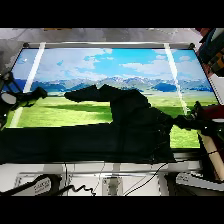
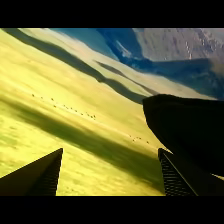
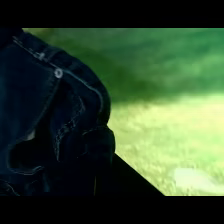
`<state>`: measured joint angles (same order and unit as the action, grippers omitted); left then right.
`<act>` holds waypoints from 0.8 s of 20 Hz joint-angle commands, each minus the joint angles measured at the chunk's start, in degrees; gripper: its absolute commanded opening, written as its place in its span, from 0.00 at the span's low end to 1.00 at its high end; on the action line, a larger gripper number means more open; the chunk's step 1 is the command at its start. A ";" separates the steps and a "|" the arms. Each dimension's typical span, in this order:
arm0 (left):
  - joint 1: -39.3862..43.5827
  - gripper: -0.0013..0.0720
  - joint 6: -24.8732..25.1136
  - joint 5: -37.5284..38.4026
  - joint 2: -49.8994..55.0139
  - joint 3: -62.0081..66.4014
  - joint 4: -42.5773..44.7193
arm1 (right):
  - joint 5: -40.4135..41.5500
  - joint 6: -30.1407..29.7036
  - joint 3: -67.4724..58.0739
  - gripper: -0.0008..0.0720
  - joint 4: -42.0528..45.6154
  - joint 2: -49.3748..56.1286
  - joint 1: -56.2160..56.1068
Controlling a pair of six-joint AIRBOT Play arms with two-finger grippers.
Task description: Fold the clothes and pants, and hang the long-sleeved shirts on hangers.
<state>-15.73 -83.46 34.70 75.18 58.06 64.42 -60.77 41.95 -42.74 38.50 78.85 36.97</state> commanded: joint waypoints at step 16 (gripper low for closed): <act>15.78 0.82 2.05 0.46 20.13 4.33 -16.50 | 6.16 8.02 -13.79 0.06 5.27 -2.54 -0.59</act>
<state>-1.28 -81.58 40.27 93.76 62.41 50.13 -54.68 49.78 -56.40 43.64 76.36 36.45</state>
